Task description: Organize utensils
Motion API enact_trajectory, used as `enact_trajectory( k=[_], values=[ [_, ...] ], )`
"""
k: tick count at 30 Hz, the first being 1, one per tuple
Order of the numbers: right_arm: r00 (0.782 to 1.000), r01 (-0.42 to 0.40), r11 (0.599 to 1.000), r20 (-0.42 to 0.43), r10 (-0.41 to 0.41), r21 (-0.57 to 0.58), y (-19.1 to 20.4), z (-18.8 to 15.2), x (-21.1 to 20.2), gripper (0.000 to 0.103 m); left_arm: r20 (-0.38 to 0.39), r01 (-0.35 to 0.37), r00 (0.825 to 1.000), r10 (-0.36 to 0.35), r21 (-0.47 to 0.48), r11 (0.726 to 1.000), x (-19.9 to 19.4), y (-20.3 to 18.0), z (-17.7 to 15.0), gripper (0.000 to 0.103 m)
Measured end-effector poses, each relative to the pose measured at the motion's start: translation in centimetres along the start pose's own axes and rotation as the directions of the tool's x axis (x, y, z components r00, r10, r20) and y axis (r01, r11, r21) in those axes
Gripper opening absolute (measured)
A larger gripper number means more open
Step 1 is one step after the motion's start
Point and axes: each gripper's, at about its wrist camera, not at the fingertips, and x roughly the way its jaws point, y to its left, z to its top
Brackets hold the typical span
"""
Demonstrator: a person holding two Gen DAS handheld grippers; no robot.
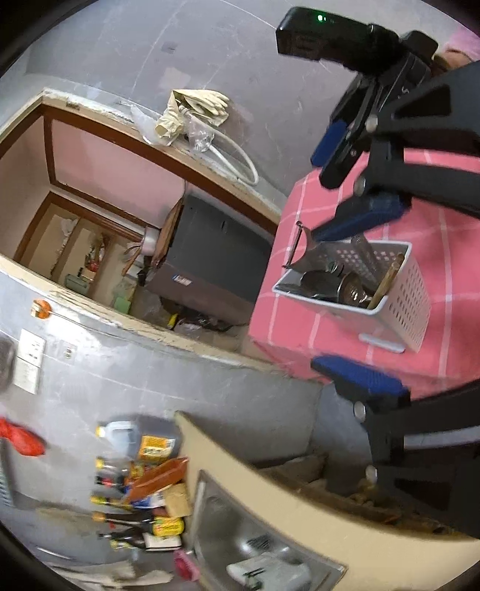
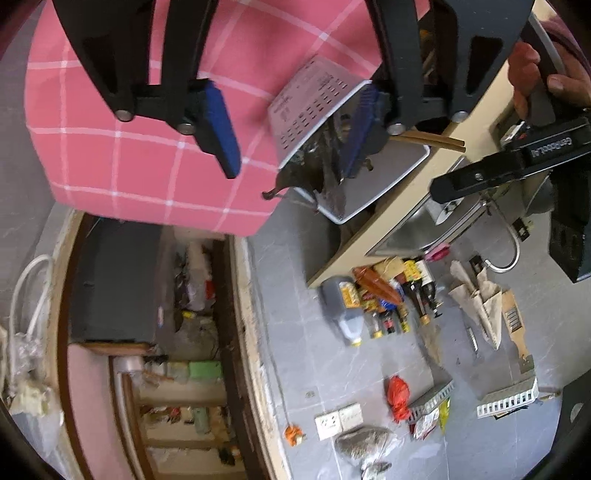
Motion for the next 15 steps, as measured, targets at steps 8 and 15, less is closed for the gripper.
enact_trajectory(
  k=[8, 15],
  values=[
    [0.984, 0.145, 0.989, 0.101, -0.148, 0.031, -0.4, -0.2, -3.8, 0.084, 0.086, -0.100, 0.992, 0.091, 0.108, 0.989, -1.9, -1.7, -0.6, 0.100],
    [0.950, 0.250, 0.964, 0.173, -0.261, 0.086, -1.1, -1.3, -8.8, 0.102, 0.163, -0.109, 0.983, 0.086, 0.140, 0.984, -4.2, -2.6, -1.8, 0.103]
  ],
)
